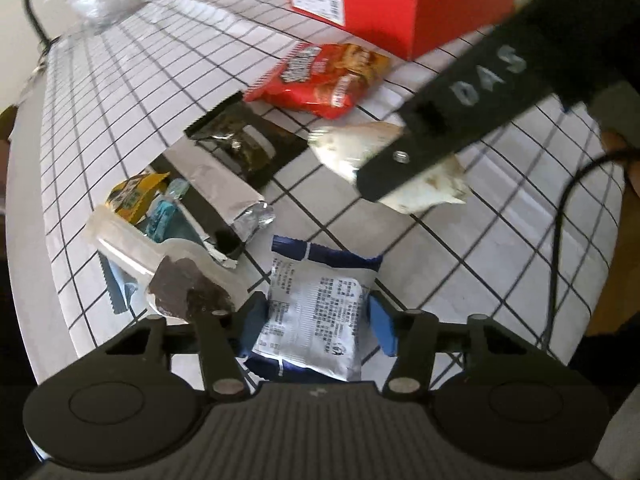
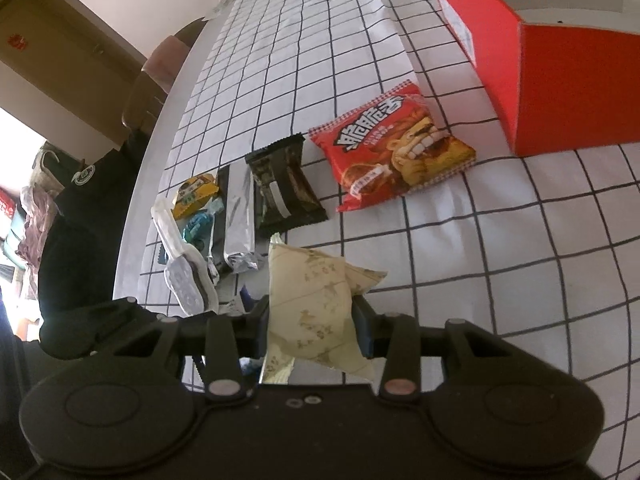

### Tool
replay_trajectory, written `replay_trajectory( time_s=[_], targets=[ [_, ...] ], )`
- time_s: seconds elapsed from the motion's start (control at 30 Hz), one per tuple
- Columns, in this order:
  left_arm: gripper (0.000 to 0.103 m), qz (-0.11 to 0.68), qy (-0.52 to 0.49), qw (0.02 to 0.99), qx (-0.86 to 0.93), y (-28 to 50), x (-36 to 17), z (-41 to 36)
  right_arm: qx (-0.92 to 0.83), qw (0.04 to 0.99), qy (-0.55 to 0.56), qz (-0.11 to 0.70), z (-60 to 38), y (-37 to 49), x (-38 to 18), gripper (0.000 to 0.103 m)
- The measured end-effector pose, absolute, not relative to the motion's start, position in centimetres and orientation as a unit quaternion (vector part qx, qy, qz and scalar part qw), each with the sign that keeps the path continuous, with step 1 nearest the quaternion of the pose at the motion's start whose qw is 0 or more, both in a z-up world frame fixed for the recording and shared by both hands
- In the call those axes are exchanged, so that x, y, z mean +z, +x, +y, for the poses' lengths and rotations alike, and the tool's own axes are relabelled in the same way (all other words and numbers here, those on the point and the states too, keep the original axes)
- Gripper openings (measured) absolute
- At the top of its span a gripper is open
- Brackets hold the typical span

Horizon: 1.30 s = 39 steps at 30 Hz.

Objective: Organize snacks
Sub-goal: 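Grasp the white-and-blue wrapped snack with the left tool while the right tool grasps the cream pouch, then carry the wrapped snack and cream pouch over the red box with both tools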

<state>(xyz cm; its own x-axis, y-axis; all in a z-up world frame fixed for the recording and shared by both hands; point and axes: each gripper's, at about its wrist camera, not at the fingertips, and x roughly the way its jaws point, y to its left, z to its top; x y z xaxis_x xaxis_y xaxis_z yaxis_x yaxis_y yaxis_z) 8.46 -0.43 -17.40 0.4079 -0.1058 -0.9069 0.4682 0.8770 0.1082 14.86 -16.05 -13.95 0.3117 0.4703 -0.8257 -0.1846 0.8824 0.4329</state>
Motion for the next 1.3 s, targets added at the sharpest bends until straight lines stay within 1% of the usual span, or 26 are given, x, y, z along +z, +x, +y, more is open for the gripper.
replay_trajectory(
  time_s=[0.17,0.47,0.73,0.97,1.3],
  targets=[
    [0.048,0.513,0.148,0.834,-0.142,8.1,-17.3,-0.6,0.198,0.814,0.118,0.533,-17.0,14.3,-13.3,0.04],
    [0.046,0.535,-0.012,0.842,-0.069,8.7,-16.2,1.8,0.181,0.846,0.093,0.493,-19.5,13.7,-10.9,0.039],
    [0.046,0.527,-0.076,0.846,-0.035,8.9,-14.9,2.2,0.176,0.866,0.083,0.462,-22.5,13.7,-8.6,0.039],
    [0.046,0.494,-0.104,0.863,-0.031,9.3,-11.4,0.8,0.177,0.884,0.07,0.427,-25.2,14.5,-6.0,0.039],
    [0.046,0.444,-0.086,0.89,-0.053,13.1,-6.2,-5.1,0.175,0.904,0.051,0.387,-29.5,17.3,-3.0,0.039]
  ],
)
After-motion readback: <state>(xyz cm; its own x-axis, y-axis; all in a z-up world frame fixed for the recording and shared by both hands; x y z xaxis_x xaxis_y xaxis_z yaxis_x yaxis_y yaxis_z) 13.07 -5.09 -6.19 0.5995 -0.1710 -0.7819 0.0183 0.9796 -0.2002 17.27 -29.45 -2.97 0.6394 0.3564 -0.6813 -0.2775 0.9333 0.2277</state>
